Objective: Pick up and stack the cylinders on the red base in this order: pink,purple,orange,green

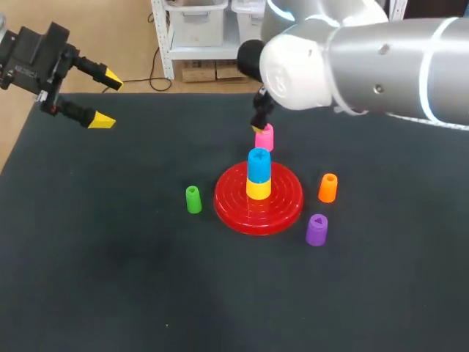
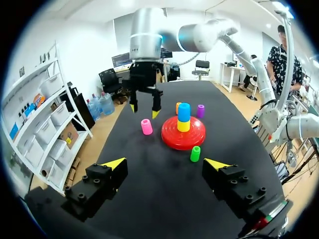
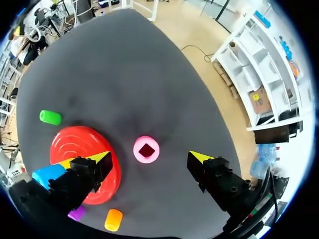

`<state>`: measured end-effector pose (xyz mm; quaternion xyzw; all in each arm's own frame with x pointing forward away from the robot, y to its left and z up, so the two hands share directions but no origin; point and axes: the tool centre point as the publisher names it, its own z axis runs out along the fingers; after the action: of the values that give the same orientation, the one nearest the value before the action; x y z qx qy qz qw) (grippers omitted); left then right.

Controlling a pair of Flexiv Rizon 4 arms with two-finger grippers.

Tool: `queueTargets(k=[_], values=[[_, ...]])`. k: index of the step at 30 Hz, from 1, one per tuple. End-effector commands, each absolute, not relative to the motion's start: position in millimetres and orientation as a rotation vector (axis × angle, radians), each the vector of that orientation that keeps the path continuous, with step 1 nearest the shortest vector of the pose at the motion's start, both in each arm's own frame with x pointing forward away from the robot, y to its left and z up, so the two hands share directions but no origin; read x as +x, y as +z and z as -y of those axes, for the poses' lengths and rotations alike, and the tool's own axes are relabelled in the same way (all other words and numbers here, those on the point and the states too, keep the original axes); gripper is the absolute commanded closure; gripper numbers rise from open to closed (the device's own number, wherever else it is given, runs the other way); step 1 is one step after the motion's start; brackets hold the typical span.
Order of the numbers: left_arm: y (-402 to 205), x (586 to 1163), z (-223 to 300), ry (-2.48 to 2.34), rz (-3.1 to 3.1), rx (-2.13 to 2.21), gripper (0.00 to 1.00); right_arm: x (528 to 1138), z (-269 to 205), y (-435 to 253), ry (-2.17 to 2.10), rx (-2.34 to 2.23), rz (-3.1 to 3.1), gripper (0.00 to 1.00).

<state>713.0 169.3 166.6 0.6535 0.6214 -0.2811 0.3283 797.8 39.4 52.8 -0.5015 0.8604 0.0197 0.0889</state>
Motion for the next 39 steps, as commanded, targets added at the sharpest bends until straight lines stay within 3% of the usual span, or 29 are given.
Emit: queueTargets(k=[1, 39], values=[[166.1, 713.6, -169.7, -0.736, -1.626, 1.712, 0.00, 802.7, -41.8, 43.9, 0.047, -1.503, -2.571, 0.00], [166.1, 713.6, -169.7, -0.736, -1.626, 1.712, 0.00, 798.2, -49.2, 11.2, 0.017, -1.529, -2.646, 0.00]])
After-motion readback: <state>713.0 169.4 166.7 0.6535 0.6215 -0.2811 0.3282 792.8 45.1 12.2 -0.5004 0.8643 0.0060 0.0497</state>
